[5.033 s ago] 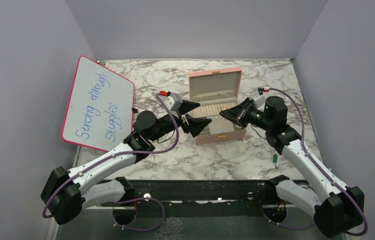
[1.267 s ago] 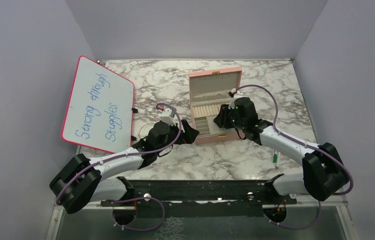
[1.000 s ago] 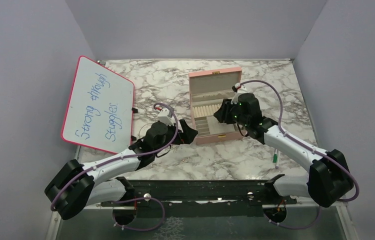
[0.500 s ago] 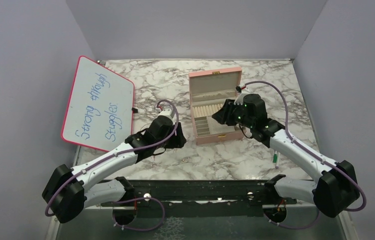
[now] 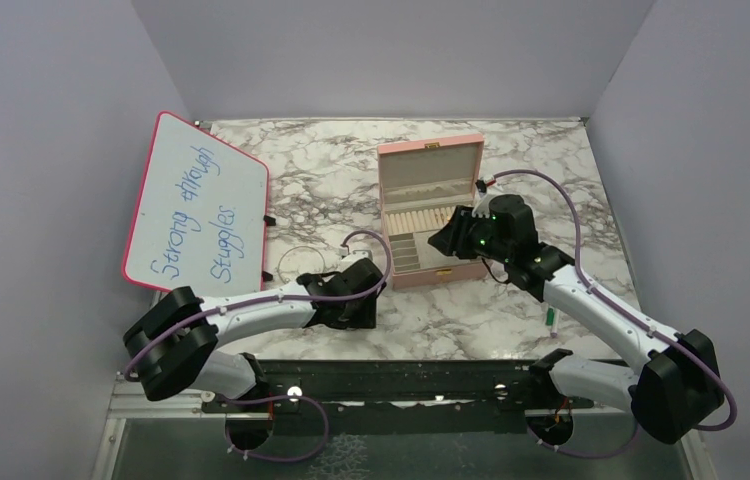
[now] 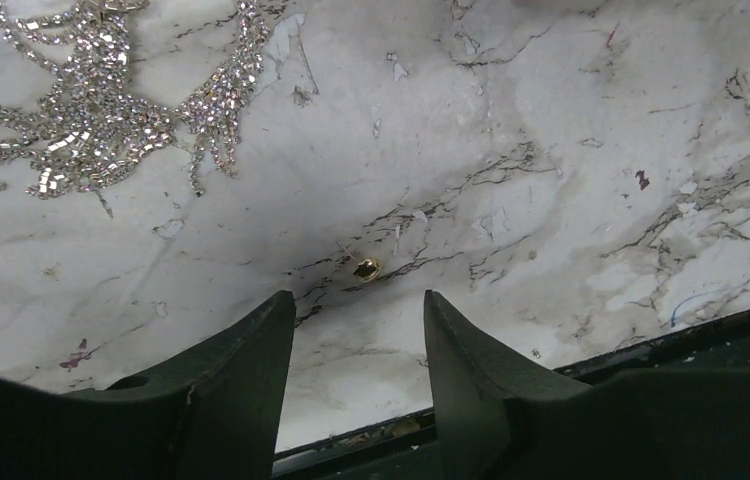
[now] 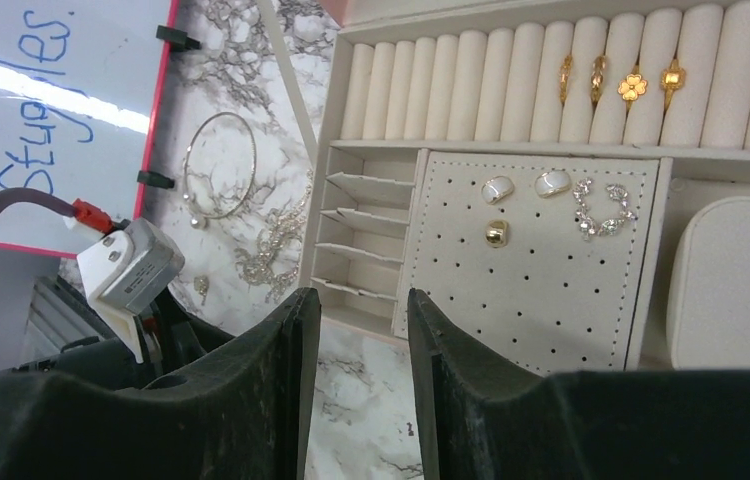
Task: Organize the mixed jewelry
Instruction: Pick up the jewelry from the center of the board.
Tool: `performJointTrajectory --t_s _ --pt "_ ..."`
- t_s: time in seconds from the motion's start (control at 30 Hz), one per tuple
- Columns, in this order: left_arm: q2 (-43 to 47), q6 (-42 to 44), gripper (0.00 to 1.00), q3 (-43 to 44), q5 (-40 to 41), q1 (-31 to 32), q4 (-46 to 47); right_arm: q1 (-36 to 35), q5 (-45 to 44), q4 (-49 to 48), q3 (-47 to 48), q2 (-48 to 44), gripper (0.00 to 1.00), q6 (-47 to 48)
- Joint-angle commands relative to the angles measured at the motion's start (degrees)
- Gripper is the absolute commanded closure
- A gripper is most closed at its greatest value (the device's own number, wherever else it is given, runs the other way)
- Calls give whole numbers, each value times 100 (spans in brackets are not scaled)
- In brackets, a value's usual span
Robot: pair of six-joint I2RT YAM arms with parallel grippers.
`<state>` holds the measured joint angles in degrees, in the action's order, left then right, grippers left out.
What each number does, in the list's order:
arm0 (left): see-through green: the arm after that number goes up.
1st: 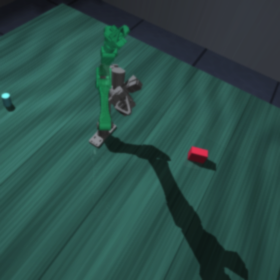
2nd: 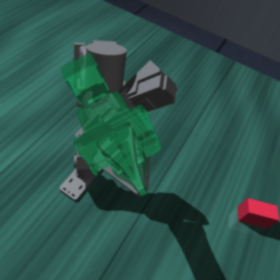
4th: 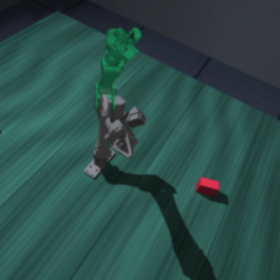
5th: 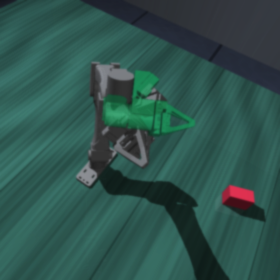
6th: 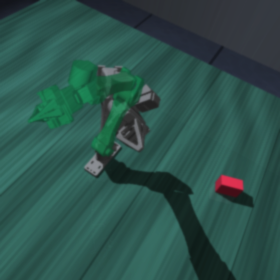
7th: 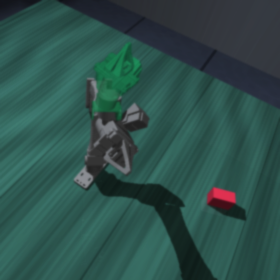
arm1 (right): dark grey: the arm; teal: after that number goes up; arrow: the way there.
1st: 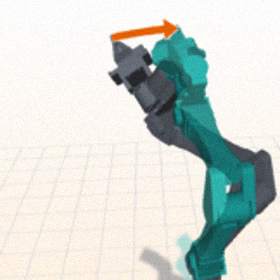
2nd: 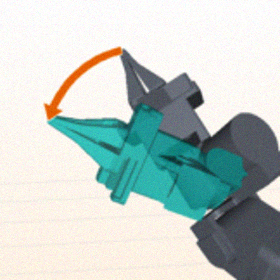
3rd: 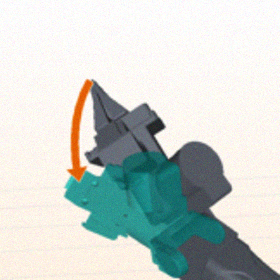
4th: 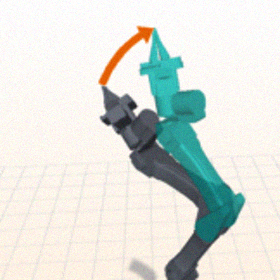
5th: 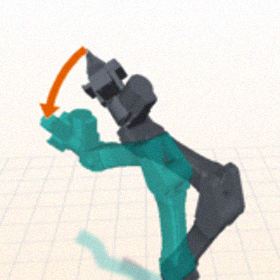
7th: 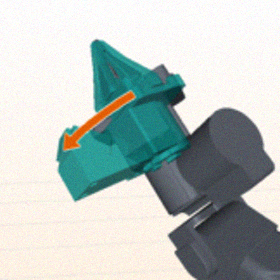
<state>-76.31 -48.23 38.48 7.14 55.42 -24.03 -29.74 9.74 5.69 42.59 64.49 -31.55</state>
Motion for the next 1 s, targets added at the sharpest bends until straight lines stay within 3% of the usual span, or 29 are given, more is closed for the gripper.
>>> performJointTrajectory --t_s 0.0,0.33,0.67,0.97 --pt "-264 -479 51 255 496 116 -85 -32 -108 72 -57 -25 58 -53" --pt "-520 -670 60 292 555 140 148 -32 -209 106 -79 -54 59 17" --pt "-850 -543 76 363 221 137 206 -33 -228 167 -101 -157 59 44" --pt "-1027 -387 75 480 179 140 -70 -32 -245 187 -118 -200 59 36"
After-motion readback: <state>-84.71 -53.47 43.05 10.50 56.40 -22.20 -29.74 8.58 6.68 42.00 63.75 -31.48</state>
